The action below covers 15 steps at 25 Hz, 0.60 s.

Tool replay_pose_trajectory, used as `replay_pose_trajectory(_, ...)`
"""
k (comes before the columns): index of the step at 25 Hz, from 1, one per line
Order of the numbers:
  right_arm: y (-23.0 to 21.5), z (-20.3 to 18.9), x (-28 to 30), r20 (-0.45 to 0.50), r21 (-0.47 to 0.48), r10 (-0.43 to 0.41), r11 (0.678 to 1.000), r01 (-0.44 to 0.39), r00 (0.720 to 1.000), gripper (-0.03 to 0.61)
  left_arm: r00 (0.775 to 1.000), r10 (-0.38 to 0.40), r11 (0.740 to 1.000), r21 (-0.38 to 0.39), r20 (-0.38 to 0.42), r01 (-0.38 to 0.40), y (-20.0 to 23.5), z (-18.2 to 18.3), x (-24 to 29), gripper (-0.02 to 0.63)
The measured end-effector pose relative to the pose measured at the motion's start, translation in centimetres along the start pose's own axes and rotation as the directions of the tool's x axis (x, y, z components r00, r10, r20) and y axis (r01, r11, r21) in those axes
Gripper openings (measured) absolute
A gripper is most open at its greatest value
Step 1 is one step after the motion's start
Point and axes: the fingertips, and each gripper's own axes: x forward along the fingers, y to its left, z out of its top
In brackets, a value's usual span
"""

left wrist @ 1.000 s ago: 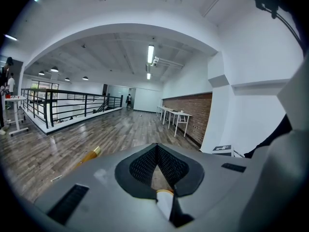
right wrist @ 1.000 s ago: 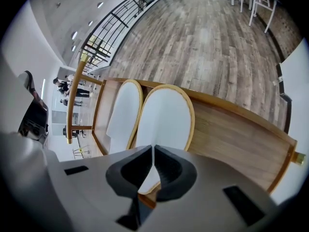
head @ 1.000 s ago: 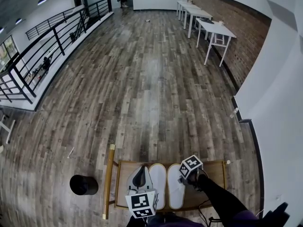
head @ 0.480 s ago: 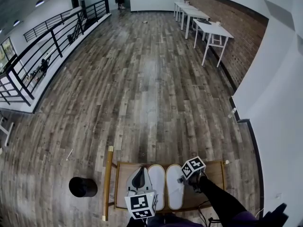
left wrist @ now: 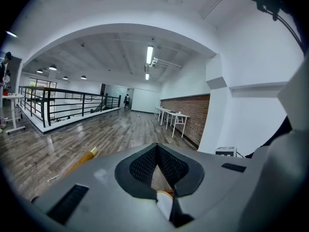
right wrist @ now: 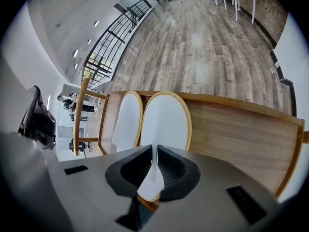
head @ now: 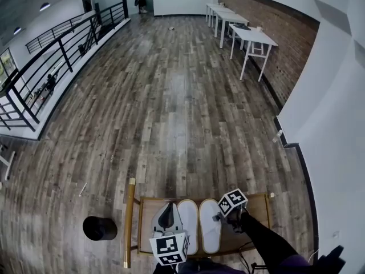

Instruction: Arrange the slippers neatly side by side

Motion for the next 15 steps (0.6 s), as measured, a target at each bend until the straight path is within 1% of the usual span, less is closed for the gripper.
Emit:
replay_pose_trajectory(6, -0.5, -0.2, -1.2, 0.022, 0.01, 0.001, 1.0, -0.001, 1.0, 0.014, 1.0, -0.001, 1.0, -0.004, 0.004, 0.002, -0.7, 0.1, 0.1, -0.011)
replay_pose_trajectory(10, -0.2, -0.3, -2.4, 0.042, -0.008, 0.003, 1.0, -0.003, 0.999, 0.014, 1.0, -0.008, 1.0, -0.004, 0.006, 0.008, -1.2, 0.1, 0.2, -0.011)
replay_pose_trajectory(13, 0.3, 0.1, -3.9, 0.115, 0.005, 0.015, 1.0, -0.015, 0.993, 0.014, 1.0, -0.009, 1.0, -0.005, 0.009, 0.009, -1.6, 0.1, 0.2, -0.011)
replay_pose_trajectory(15, 1.1, 0.5, -5.1, 0.178, 0.007, 0.037, 0.999, -0.039, 0.983, 0.014, 1.0, -0.017, 1.0, -0.003, 0.007, 0.017, -2.1, 0.0, 0.3, -0.011)
